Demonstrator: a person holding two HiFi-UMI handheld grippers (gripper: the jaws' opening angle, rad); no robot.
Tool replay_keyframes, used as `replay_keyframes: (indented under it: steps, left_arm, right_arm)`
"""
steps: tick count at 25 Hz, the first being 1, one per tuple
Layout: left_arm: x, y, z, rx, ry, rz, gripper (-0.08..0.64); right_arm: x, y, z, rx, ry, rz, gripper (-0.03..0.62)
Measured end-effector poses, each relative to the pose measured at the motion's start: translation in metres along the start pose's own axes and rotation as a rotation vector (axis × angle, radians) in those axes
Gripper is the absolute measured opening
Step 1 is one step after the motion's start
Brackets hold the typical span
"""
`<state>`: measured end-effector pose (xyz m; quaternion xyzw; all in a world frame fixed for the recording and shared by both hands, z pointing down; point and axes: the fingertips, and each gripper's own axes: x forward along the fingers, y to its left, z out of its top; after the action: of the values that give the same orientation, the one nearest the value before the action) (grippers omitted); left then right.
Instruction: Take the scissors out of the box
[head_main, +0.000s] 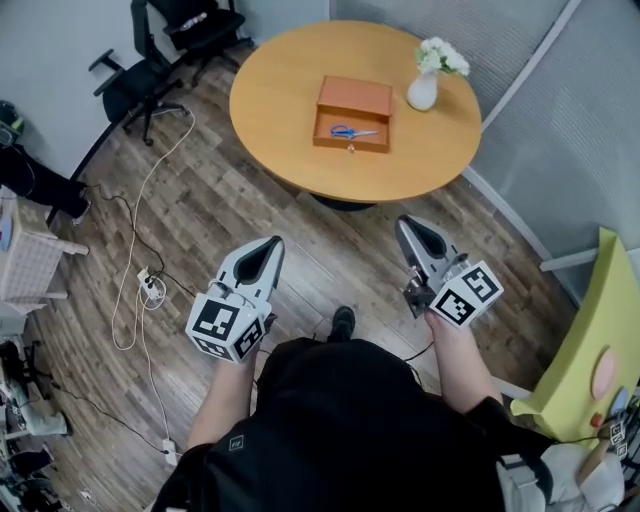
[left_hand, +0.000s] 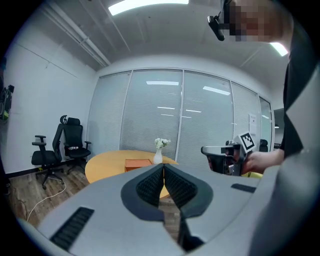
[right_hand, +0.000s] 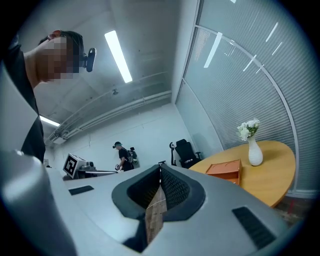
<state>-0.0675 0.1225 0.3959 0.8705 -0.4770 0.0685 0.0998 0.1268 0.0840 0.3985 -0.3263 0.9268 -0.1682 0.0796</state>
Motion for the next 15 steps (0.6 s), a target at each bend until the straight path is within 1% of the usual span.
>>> replay_keyframes:
  steps: [3, 6, 11, 15]
  left_arm:
    - [0.014, 0.006, 0.013, -0.01, -0.018, 0.01, 0.015]
    - [0.028, 0.012, 0.023, -0.001, -0.024, 0.011, 0.015]
    - [0.055, 0.024, 0.031, -0.033, -0.051, -0.031, 0.015]
    - [0.088, 0.049, 0.031, -0.053, -0.059, -0.054, 0.015]
  right_arm:
    - [0.005, -0.017, 0.009, -0.001, -0.008, -0.001, 0.037]
    - [0.011, -0.027, 0.013, 0.006, -0.01, 0.001, 0.037]
    - [0.025, -0.044, 0.014, 0.01, -0.003, -0.016, 0.037]
    - [0.045, -0.068, 0.013, 0.007, 0.022, -0.043, 0.037]
